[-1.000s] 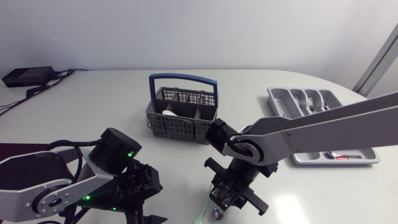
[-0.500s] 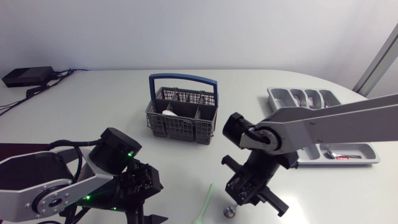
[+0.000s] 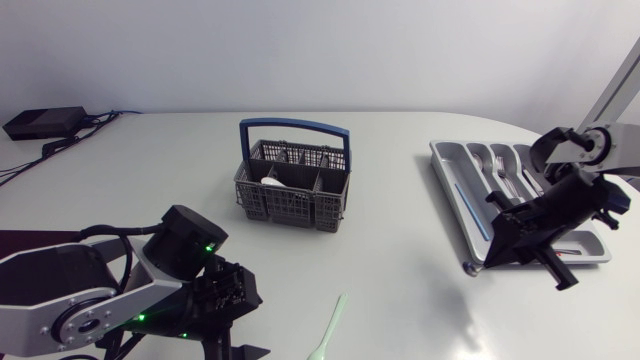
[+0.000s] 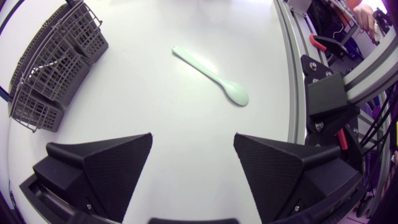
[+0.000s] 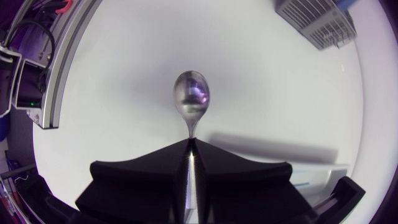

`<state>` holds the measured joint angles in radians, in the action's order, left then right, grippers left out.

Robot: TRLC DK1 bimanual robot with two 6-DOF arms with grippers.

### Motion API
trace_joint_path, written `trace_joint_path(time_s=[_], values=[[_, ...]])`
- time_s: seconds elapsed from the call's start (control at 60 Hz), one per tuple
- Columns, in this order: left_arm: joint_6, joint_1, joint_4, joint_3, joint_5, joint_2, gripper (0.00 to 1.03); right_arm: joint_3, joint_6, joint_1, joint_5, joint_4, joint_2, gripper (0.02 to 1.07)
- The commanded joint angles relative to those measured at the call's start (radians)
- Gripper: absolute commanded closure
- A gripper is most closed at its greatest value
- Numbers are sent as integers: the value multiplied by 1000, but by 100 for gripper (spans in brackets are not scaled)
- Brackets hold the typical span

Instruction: Unload the cutlery basket into the drawer organizer.

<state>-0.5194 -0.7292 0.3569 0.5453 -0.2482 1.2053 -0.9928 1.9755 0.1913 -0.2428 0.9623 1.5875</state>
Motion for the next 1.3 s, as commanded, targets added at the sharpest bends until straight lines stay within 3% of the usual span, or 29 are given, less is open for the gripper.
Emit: trace_joint_path(time_s=[0.0,0.2,0.567,0.683,0.733,0.783,1.083,1.283], values=[[7,-6,-7,-4,4,14,11,-84,112,99,-13,33,83,99],[13,-21,-7,10,4,16,11,-336,161,307,-26,67,312,99],[29,-35,-4,21,23,27,11,-529,171,410,-16,64,502,99],[35,-38,-3,21,24,27,11,-515,169,407,10,59,503,94],[36,-39,-3,22,27,27,11,-506,163,405,14,58,499,68],[39,-39,-3,22,27,27,11,-492,154,402,14,55,485,52],[68,-30,4,31,86,34,11,-202,155,277,-29,41,170,47],[91,-22,4,31,136,40,11,34,92,-29,-73,4,-66,47]])
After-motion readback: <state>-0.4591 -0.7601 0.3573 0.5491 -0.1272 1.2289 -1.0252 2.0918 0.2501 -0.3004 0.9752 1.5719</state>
